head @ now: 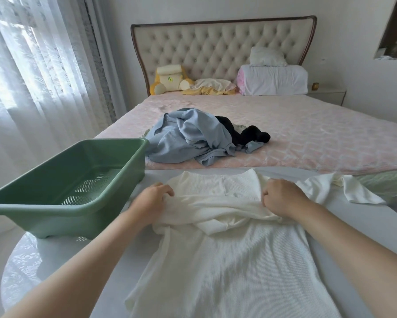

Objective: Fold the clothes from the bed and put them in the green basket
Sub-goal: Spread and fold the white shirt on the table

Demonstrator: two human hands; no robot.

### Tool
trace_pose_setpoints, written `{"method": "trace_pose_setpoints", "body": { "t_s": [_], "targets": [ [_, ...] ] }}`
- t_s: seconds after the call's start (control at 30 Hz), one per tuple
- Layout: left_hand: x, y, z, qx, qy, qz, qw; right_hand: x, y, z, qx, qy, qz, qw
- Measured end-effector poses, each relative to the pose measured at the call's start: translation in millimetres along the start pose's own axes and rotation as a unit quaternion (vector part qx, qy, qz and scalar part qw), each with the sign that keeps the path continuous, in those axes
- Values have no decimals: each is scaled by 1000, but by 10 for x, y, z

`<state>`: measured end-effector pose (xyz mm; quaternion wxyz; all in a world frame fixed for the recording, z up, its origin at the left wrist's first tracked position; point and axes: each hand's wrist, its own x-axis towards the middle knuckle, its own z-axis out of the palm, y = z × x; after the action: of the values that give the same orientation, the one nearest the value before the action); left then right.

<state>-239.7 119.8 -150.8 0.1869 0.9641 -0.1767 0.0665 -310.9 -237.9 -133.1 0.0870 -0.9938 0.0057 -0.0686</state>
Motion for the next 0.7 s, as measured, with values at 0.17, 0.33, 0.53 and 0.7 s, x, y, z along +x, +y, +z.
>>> {"method": "trace_pose_setpoints", "body": {
  "t_s": [0.17, 0.33, 0.53, 0.7],
  "targets": [
    [216, -117, 28, 80, -112, -23, 990, 21, -109, 195, 16, -47, -20, 999],
    [493, -164, -78, 144, 14, -46, 988, 211, 4, 254, 69, 3, 36, 997],
    [674, -195, 120, 120, 126, -28, 984, 326, 52, 369, -47, 31, 47, 997],
    [618, -86, 345, 187, 111, 103, 971, 380, 70, 491, -147, 113, -20, 982]
  ]
}}
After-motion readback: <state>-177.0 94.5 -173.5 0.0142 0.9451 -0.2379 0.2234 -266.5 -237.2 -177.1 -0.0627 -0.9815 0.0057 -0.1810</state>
